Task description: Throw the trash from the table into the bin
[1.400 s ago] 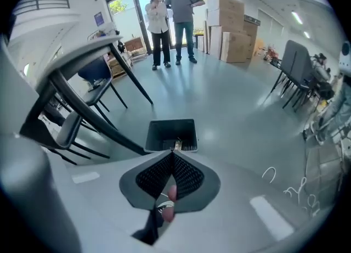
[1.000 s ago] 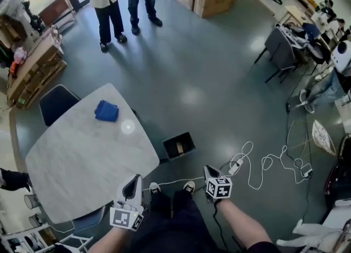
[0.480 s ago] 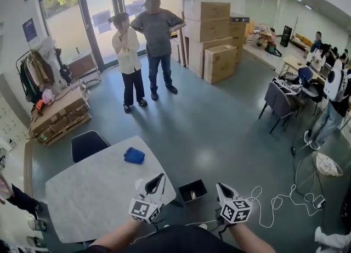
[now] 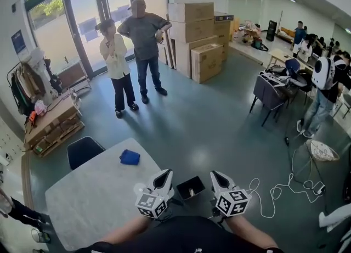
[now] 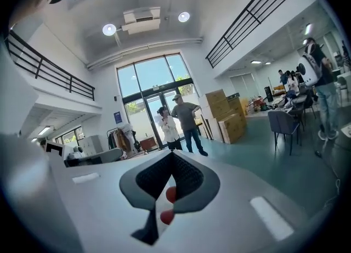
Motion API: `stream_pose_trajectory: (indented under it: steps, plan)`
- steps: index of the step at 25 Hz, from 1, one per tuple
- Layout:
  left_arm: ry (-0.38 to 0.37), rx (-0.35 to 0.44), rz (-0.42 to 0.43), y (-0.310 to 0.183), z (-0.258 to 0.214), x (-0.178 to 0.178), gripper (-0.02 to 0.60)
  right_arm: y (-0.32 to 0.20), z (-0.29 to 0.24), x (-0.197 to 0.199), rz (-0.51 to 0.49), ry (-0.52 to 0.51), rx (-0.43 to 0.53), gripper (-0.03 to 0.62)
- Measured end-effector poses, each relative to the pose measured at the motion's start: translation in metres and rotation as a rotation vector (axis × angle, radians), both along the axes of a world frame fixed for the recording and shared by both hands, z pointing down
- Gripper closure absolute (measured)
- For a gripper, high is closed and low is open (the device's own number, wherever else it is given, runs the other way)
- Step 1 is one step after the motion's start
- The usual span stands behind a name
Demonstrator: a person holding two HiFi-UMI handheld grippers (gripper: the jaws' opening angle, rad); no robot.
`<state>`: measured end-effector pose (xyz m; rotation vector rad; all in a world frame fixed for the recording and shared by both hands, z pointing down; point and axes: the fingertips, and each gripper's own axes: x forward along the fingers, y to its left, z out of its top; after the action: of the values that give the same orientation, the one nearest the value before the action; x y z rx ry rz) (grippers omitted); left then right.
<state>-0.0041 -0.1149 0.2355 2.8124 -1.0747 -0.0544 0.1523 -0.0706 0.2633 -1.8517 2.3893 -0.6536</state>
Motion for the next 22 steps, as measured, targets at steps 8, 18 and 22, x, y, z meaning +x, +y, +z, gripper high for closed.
stream_pose_trajectory:
  steps: [8, 18, 22]
  plan:
    - [-0.004, 0.003, -0.009, 0.010, 0.007, -0.006, 0.581, 0.016, 0.009, -0.012, -0.013, -0.005, -0.009, 0.566]
    - [0.002, -0.022, -0.007, 0.028, 0.018, -0.018, 0.581, 0.024, 0.009, -0.019, 0.021, -0.037, 0.019, 0.566]
    - [0.007, -0.023, 0.006, 0.031, 0.015, -0.018, 0.581, 0.025, 0.005, -0.015, 0.040, -0.042, 0.019, 0.566]
